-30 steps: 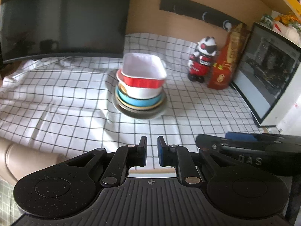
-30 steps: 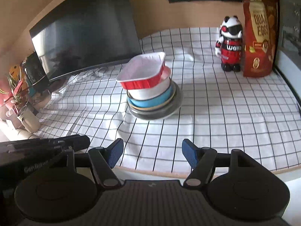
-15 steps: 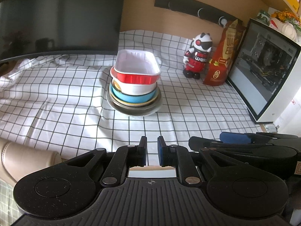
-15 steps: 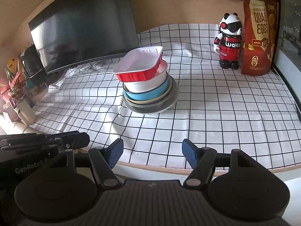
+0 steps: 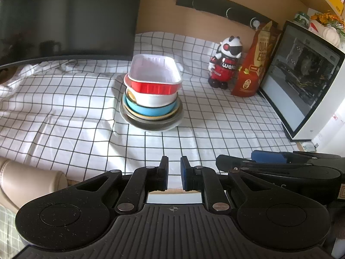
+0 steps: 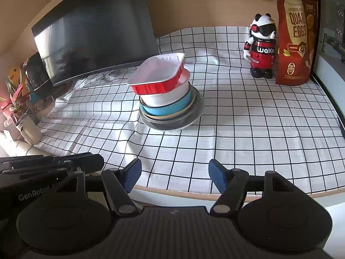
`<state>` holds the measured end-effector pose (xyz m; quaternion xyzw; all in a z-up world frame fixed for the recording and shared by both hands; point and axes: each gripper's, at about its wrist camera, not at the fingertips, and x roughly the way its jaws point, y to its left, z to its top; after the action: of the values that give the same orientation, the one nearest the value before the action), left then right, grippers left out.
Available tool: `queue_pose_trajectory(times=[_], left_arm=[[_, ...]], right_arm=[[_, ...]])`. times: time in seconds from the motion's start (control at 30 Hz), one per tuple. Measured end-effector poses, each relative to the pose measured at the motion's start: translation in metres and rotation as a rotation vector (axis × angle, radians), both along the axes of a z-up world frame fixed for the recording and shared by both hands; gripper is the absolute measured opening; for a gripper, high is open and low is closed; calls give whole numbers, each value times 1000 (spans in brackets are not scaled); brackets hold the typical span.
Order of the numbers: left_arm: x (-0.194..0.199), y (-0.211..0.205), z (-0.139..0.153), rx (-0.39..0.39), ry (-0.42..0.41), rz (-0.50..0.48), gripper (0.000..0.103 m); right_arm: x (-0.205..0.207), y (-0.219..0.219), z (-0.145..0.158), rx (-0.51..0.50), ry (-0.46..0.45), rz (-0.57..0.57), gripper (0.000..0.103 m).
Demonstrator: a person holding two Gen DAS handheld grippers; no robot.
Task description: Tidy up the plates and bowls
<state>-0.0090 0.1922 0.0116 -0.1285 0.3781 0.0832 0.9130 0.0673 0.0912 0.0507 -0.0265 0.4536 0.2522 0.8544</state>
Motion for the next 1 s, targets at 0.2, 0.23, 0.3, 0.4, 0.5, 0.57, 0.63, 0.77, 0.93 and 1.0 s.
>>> queue_pose_trajectory(times=[0.2,0.23,0.3,0.4,0.5,0.57,0.63,0.77,0.93,1.0], left_arm=[[0,3,-1,-4,6,3,15],[1,3,-1,-5,6,3,15],[1,4,-1,-7,6,5,15],[1,5,-2,-8,7,6,15],[2,5,-3,-10,13,8,15],[2,7,-4,-13,16,9,15],[3,8,-5,-18,17,9,15],[4,9,-6,-21,17,9,15],[5,11,-7,-10,16,19,15],[8,16,-8,-10,19,23,15]], right_arm=[[0,1,-1,-1,3,5,69],[1,2,-1,-1,4,7,69],[1,3,-2,-2,3,8,69],[1,4,-2,-4,5,8,69],[1,5,-3,-5,7,8,69],[2,6,-4,-6,9,8,69],[2,6,-4,-6,9,8,69],[4,7,-5,-9,9,5,69],[9,10,-7,-15,9,0,69],[13,12,-9,-17,9,0,69]])
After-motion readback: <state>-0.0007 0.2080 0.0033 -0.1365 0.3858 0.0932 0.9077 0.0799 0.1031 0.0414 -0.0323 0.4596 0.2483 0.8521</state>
